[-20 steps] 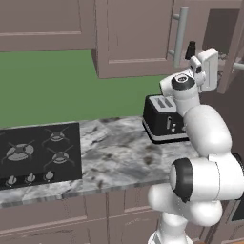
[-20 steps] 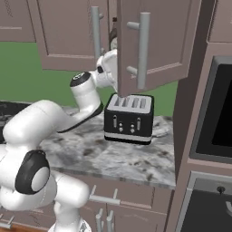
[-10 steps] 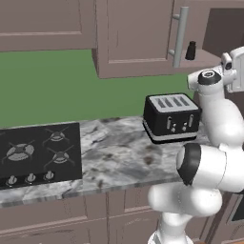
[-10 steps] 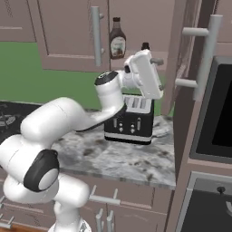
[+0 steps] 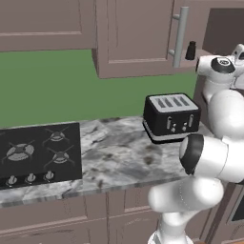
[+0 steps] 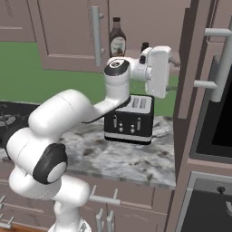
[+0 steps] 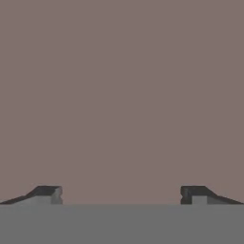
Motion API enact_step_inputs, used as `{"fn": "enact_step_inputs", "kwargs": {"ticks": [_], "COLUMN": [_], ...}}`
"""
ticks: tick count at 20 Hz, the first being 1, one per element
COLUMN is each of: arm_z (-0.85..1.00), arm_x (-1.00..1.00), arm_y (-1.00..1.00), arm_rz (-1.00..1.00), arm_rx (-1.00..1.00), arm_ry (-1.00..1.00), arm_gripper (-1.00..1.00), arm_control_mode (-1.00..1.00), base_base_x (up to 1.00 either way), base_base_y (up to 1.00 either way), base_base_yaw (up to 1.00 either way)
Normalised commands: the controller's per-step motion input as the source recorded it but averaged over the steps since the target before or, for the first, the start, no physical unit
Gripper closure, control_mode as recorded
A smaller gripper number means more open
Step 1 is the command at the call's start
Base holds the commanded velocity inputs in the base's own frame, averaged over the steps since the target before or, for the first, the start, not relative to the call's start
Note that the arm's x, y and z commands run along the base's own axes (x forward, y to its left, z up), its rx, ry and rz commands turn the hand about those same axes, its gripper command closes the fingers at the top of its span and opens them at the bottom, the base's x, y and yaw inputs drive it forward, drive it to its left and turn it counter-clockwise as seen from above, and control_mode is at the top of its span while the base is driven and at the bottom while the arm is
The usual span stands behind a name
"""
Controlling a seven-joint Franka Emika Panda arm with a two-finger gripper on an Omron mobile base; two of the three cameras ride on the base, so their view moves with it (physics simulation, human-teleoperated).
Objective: Move the syrup bottle and shaker from the cabinet to the dining counter.
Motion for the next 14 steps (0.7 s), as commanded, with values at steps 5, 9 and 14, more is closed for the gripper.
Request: {"fn": "enact_step_inputs", "kwargs": {"ticks": [5, 9, 14], "arm_z": [0.01, 0.01, 0.0], "arm_x": [0.0, 0.0, 0.0], "arm_y": [0.55, 0.73, 0.78], "arm_rz": [0.16, 0.21, 0.22], "arm_rx": [0.41, 0.44, 0.42], "arm_ry": [-0.32, -0.46, -0.56], "arm_gripper": [-1.0, -1.0, -1.0], "arm_control_mode": [-1.0, -1.0, -1.0], "base_base_x": [0.0, 0.0, 0.0], "base_base_y": [0.0, 0.0, 0.0], "base_base_yaw": [0.0, 0.0, 0.0]}}
